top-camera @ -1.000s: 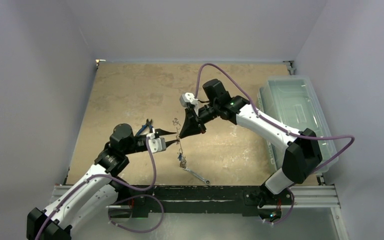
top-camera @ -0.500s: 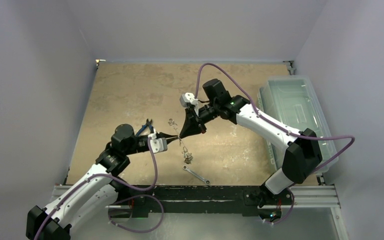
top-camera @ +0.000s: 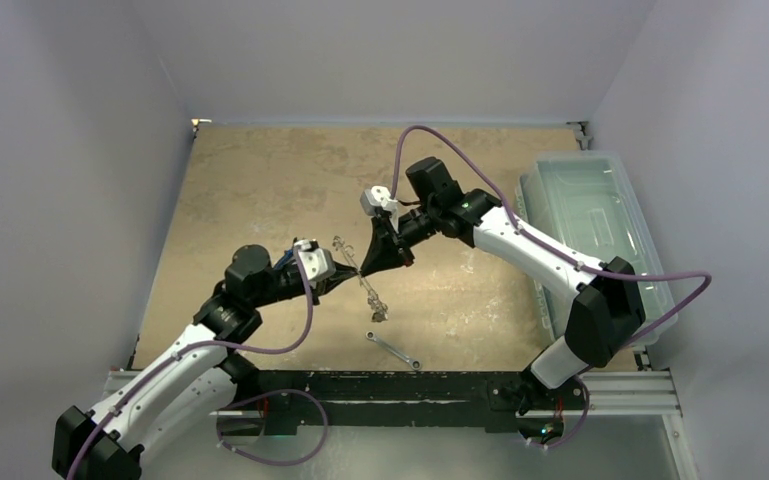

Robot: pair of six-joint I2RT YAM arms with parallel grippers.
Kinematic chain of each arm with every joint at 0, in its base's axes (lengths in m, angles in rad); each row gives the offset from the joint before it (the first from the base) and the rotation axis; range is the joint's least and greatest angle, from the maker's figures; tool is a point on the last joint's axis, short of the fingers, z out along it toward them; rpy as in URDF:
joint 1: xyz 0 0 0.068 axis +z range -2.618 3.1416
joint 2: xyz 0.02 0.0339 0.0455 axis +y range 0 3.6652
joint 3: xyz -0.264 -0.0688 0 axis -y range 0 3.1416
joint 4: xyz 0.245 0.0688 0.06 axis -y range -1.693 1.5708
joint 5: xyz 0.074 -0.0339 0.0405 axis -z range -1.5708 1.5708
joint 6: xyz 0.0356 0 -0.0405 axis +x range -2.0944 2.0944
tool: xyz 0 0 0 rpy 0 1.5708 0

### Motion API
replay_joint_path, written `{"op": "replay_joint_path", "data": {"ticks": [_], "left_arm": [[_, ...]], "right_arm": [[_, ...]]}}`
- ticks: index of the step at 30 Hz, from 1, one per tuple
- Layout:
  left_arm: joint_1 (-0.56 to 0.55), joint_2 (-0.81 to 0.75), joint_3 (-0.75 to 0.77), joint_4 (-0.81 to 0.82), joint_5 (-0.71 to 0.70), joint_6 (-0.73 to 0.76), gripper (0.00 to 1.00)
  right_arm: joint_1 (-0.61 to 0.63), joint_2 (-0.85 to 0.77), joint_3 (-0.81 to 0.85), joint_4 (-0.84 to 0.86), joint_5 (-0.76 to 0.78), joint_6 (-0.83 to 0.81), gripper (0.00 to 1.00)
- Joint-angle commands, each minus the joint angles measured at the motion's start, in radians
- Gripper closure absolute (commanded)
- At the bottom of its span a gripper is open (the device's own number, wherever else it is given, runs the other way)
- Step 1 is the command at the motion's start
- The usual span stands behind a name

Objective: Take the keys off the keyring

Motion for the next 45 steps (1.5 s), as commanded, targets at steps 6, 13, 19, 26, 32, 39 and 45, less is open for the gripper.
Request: {"op": "replay_joint_path", "data": {"ticks": [6,13,19,26,32,39,45], "left_arm": [[0.048,0.042,0.103,-0.073,-0.077,-0.314,1.00],[0.080,0.074,0.098,-0.066,-0.047,-0.591,1.00],[0.093,0.083,0.059,-0.031,0.011,-0.808,1.00],[0.209,0.049,0.089,-0.100,0.052,-0.721,0.91],[0.301,0.042,0.153,-0.193,0.142,-0.472,0.56],[0.299,-0.157,0.097,-0.319,0.315,0.241,0.43],[0.290,-0.148,0.125,-0.388,0.331,0.551,0.56]], "right_arm": [[0.005,-0.053,0.063,-0.031,-0.064,-0.039,1.00],[0.006,-0.055,0.067,-0.045,-0.067,-0.055,1.00],[0.005,-0.059,0.061,-0.045,-0.060,-0.059,1.00],[0.005,-0.062,0.062,-0.048,-0.061,-0.063,1.00],[0.006,-0.062,0.065,-0.052,-0.064,-0.064,1.00],[0.005,-0.048,0.077,-0.051,-0.072,-0.059,1.00],[0.006,-0.040,0.081,-0.054,-0.072,-0.054,1.00]]}}
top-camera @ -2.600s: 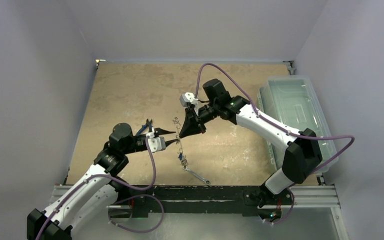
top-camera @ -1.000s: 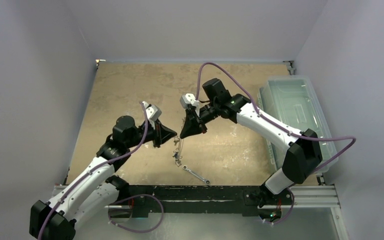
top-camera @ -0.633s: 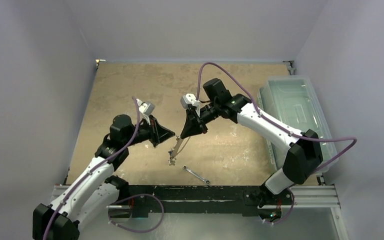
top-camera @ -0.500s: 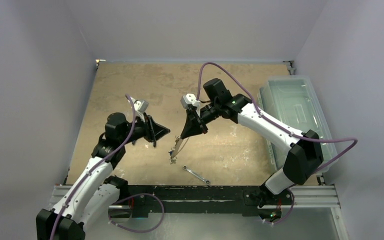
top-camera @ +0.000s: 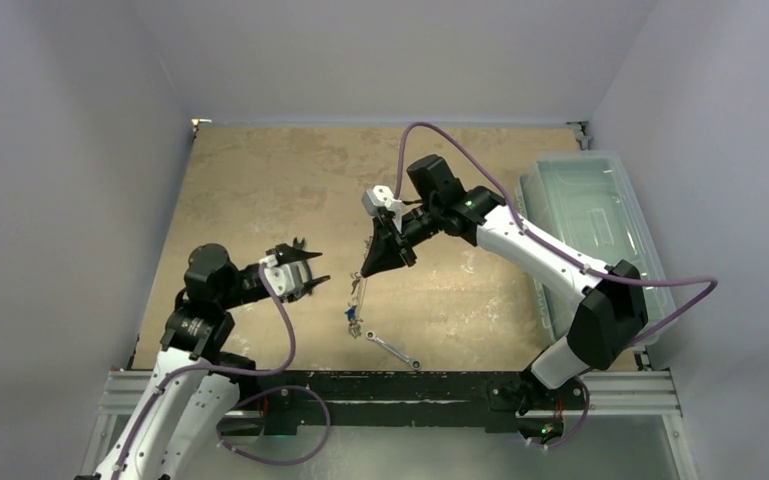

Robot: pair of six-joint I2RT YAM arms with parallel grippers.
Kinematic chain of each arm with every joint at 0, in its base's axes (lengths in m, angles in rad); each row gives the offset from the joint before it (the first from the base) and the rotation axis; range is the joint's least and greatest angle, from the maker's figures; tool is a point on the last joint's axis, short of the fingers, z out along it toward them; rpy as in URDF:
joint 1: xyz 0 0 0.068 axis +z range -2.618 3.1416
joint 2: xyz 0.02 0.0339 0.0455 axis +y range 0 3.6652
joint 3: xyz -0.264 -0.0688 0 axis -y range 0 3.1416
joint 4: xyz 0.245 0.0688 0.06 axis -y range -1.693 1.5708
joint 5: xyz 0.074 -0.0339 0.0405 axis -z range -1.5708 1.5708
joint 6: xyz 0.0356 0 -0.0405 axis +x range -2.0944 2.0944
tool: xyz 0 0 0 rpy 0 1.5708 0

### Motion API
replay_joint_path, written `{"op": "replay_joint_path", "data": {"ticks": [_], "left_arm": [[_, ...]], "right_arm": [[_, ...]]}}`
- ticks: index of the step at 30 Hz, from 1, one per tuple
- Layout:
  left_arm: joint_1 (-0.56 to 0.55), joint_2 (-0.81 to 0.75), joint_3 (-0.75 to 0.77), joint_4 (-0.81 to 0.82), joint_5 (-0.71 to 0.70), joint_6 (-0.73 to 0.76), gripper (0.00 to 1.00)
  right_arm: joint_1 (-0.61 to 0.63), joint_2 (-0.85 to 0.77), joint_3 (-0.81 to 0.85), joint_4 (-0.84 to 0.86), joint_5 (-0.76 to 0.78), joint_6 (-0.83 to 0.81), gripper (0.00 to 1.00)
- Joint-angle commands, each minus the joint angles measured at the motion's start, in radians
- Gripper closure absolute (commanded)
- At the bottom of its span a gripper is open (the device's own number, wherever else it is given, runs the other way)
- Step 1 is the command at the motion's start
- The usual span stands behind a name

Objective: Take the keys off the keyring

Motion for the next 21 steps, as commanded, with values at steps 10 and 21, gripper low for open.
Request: {"op": "replay_joint_path", "data": {"ticks": [10,21], "left_arm": [[-0.226,0.104,0.092,-0.151,-0.098,0.637,0.62],[-0.320,0.179,0.146,-0.173,-0.127,0.623,0.68]], "right_arm": [[0.014,-0.010,0.053,0.010,-0.044,-0.004,1.00],[0.024,-0.008,0.049,0.004,-0.042,-0.010,1.00]]}}
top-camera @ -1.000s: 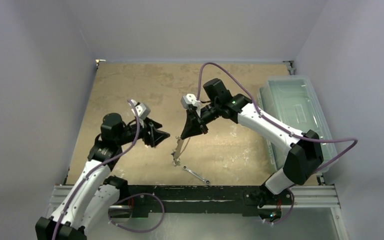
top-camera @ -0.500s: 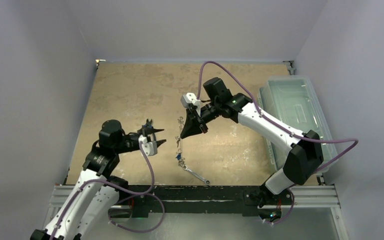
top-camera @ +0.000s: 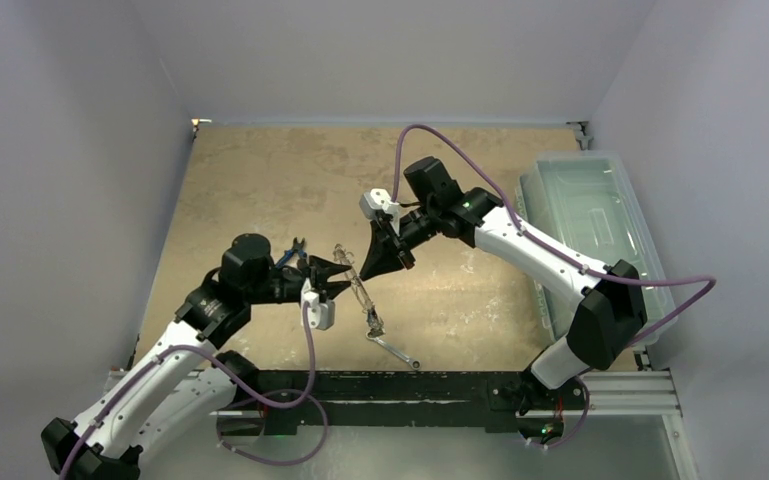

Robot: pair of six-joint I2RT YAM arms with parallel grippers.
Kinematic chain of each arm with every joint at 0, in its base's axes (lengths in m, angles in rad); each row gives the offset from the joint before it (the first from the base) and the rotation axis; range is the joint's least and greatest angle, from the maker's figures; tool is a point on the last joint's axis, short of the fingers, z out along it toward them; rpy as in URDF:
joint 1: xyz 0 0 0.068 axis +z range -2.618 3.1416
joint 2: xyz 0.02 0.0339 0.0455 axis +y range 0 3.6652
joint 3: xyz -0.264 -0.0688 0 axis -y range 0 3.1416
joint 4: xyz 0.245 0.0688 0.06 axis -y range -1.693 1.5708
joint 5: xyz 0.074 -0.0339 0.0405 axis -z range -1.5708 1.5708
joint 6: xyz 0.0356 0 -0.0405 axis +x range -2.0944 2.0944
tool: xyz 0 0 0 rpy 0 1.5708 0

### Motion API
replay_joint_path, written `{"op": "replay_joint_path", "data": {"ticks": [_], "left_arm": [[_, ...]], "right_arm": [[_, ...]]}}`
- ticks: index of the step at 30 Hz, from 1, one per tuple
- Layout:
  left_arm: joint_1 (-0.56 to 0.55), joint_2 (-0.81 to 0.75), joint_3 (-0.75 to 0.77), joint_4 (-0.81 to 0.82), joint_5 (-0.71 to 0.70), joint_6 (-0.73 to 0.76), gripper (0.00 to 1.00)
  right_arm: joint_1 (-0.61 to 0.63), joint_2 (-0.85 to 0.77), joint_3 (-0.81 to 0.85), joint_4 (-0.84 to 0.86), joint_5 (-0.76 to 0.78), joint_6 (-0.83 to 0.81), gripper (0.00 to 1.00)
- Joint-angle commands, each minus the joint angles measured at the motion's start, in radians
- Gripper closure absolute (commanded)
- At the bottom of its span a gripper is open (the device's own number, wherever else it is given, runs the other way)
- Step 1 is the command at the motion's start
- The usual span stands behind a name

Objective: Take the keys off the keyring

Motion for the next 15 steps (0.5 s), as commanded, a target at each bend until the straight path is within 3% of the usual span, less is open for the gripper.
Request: {"op": "replay_joint_path", "data": {"ticks": [1,15], "left_arm": [[-0.023,0.010,0.045,-0.026,0.002,0.039,0.68],[-0.049,0.018,0.048,0.007,0.035,-0.072,0.70]], "right_arm": [[0.007,-0.011,0.047,0.008,-0.042,-0.010,1.00],[0.009,-0.012,0.046,0.010,-0.036,-0.010,1.00]]}}
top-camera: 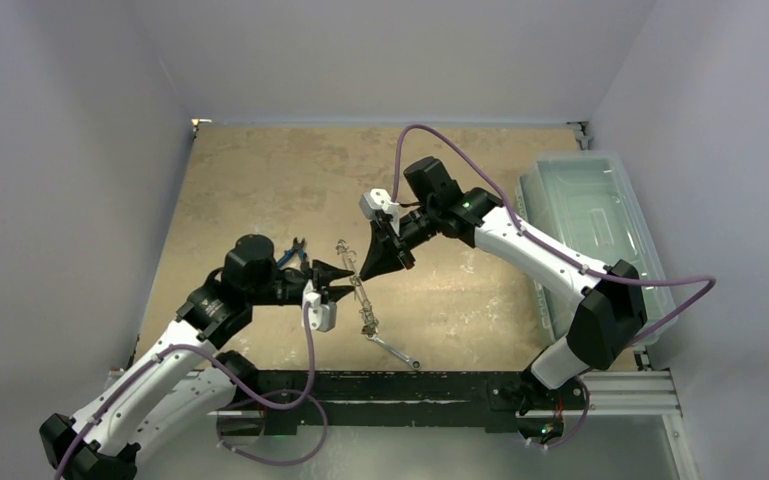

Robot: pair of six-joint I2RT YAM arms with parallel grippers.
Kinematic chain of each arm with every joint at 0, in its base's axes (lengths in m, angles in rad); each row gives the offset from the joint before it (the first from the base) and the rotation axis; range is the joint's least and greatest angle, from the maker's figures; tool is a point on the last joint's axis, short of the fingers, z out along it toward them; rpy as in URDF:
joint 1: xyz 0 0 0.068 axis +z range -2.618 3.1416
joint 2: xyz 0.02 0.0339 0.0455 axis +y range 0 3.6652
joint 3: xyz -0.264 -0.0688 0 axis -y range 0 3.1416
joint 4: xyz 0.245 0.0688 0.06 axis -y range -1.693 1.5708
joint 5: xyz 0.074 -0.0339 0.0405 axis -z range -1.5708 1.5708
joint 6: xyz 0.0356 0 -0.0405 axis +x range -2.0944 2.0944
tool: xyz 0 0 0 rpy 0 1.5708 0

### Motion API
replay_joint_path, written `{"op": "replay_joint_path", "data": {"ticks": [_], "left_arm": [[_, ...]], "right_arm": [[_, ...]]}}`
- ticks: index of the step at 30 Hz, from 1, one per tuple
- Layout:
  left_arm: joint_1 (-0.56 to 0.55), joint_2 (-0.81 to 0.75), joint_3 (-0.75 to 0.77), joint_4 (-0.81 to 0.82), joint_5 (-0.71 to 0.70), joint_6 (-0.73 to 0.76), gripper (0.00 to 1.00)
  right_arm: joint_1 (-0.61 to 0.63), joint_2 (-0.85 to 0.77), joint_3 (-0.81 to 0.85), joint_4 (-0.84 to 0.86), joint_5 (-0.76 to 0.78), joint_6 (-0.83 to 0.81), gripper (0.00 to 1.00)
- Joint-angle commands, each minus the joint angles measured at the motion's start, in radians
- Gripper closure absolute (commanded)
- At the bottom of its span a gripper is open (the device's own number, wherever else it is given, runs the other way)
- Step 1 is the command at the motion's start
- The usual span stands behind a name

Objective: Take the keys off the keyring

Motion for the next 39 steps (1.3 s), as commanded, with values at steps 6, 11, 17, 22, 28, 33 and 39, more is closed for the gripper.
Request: {"op": "replay_joint_path", "data": {"ticks": [6,11,17,22,28,33,39], "left_arm": [[-0.014,0.009,0.038,0.034,0.006,-0.070,0.85],[-0.014,0.004,0.025,0.103,-0.060,-0.225,1.00],[-0.015,-0.025,-0.011,0.170,-0.073,-0.490,1.00],[-0.013,-0.074,-0.069,0.245,-0.096,-0.707,1.00],[-0.012,-0.134,-0.130,0.345,-0.137,-0.940,1.00],[-0.009,-0.162,-0.144,0.381,-0.168,-0.993,1.00],[0.033,-0.172,-0.170,0.413,-0.185,-1.123,1.00]], "right_arm": [[0.007,-0.015,0.046,0.011,-0.036,-0.011,1.00],[0.007,-0.020,0.046,0.006,-0.039,-0.015,1.00],[0.002,-0.030,0.044,0.003,-0.037,-0.017,1.00],[-0.014,-0.042,0.042,0.003,-0.040,-0.016,1.00],[-0.024,-0.050,0.035,0.004,-0.041,-0.018,1.00],[-0.033,-0.059,0.035,0.000,-0.045,-0.020,1.00],[-0.044,-0.067,0.035,0.000,-0.047,-0.021,1.00]]}}
